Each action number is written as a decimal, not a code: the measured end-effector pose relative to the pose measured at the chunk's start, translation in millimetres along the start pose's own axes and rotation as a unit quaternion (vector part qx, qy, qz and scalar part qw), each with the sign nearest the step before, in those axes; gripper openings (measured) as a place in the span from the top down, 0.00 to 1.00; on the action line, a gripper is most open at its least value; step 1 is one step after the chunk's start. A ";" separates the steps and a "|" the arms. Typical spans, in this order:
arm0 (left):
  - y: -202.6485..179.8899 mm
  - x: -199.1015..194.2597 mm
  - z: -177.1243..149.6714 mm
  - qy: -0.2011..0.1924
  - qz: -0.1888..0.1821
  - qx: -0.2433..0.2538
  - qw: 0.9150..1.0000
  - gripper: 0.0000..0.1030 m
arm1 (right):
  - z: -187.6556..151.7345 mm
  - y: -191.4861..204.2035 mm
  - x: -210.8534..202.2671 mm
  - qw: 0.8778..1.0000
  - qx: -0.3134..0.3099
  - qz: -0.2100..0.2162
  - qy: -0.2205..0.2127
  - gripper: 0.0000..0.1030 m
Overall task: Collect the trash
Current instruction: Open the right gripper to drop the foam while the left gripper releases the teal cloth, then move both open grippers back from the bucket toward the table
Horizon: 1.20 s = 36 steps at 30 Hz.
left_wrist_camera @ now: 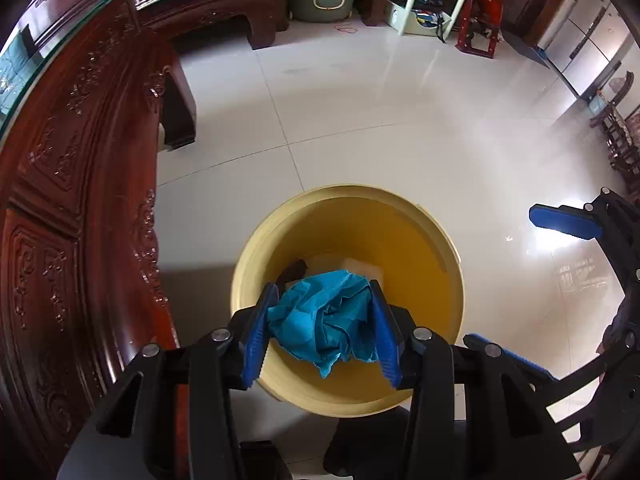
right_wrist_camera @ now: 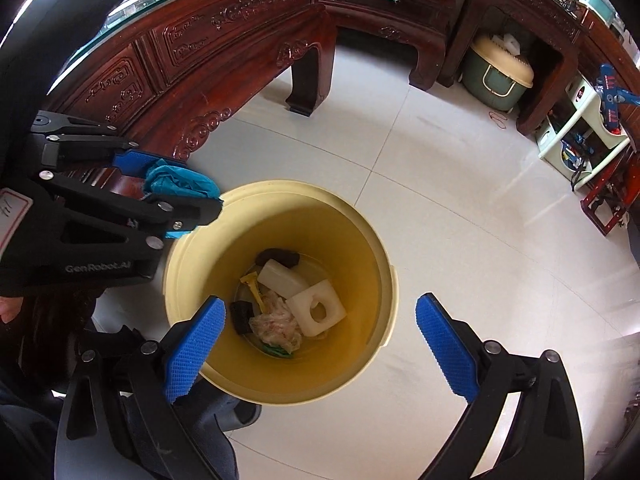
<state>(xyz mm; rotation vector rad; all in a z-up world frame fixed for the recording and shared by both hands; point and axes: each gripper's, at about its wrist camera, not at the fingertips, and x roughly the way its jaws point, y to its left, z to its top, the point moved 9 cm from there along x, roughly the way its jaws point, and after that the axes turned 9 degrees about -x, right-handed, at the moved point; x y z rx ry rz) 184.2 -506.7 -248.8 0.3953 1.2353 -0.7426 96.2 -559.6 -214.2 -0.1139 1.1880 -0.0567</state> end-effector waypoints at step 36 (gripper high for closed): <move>-8.8 -13.2 -0.2 -0.010 0.005 0.011 1.000 0.30 | -24.1 -7.7 -12.0 1.000 0.004 -0.021 0.011 0.10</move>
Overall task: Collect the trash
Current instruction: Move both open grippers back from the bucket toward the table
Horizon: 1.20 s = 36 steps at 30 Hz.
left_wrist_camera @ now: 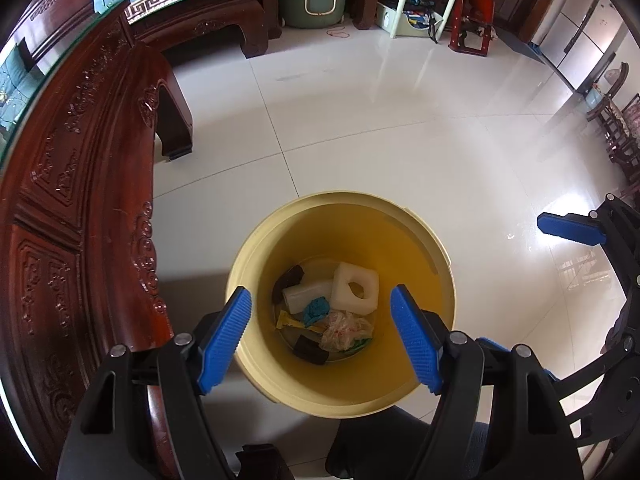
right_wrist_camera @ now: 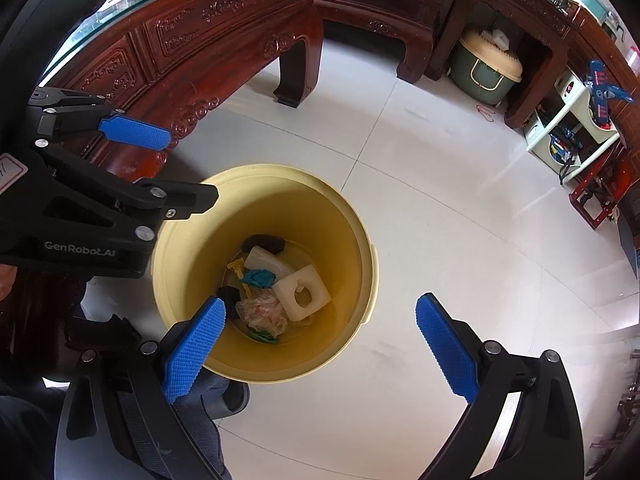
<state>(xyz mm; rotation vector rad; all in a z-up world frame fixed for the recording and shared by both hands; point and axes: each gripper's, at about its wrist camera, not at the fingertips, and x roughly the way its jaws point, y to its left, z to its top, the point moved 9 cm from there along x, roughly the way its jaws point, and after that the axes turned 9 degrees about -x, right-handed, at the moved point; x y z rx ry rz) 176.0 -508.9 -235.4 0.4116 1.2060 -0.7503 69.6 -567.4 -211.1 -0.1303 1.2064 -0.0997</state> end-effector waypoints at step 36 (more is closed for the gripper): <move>395.3 -322.5 -218.3 -0.269 0.226 -0.339 0.873 0.04 | 204.7 376.6 -159.3 0.949 -0.158 0.143 -0.232 0.08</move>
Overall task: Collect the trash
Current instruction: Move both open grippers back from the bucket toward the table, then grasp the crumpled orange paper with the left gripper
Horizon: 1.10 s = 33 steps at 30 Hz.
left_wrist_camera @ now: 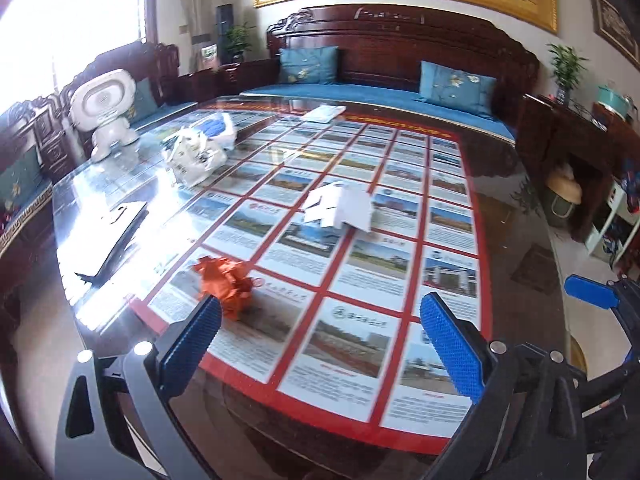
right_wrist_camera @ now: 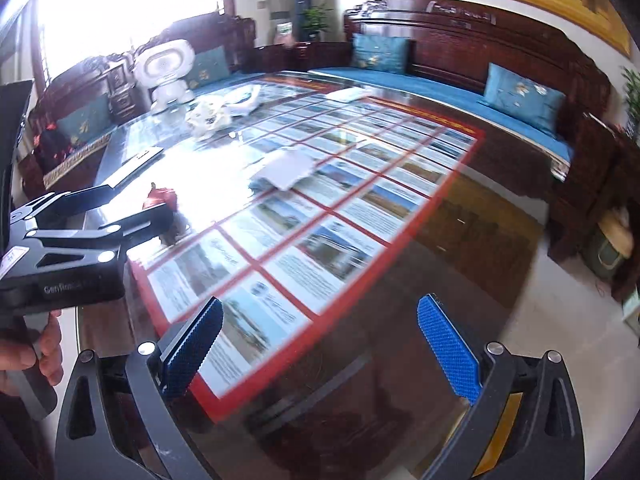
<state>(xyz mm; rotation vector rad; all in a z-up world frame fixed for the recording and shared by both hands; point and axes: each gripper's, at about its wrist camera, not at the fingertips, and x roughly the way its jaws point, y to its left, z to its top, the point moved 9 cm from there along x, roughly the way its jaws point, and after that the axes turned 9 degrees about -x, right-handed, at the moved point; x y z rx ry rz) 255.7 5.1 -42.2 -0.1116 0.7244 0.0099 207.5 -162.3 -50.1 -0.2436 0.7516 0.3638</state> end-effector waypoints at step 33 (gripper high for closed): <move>102.8 81.1 39.1 0.047 0.005 -0.098 0.994 0.66 | 90.9 45.4 112.4 0.999 -0.030 0.028 0.023 0.08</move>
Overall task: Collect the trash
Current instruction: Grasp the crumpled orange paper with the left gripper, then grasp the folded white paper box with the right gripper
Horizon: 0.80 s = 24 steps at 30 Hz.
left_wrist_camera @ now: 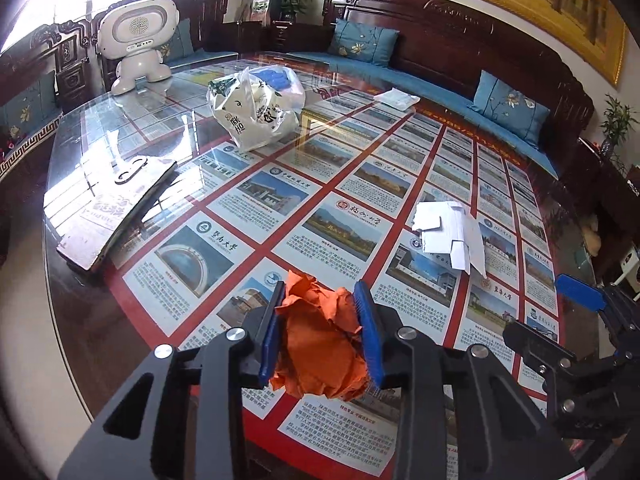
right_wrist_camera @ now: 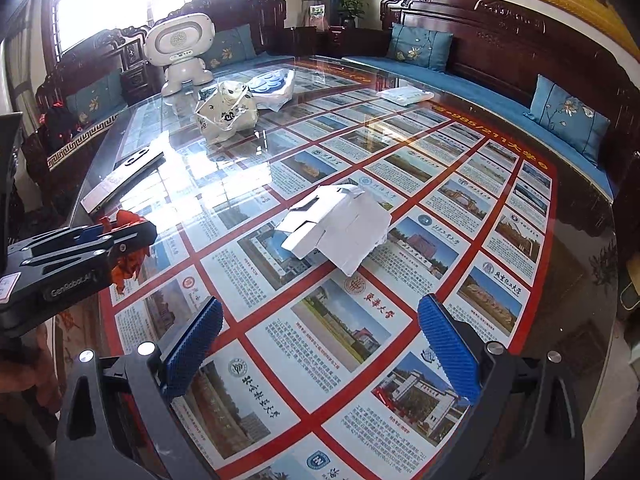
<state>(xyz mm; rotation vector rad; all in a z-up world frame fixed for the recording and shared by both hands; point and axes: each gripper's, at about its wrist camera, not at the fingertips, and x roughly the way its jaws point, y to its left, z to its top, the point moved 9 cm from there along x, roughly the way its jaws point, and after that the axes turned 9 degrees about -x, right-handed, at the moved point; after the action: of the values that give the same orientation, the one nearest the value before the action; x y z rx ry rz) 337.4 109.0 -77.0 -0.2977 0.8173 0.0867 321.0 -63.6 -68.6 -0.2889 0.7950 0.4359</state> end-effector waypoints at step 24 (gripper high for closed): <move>1.4 7.8 15.1 -0.013 -0.027 0.006 1.000 0.65 | 45.6 -35.9 106.6 0.993 0.071 -0.070 0.059 0.08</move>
<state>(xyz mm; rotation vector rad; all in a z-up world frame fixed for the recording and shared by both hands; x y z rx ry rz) 353.1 114.5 -73.3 -0.3063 0.7840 0.0353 432.6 -48.0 -113.8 -0.2369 0.9115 0.2306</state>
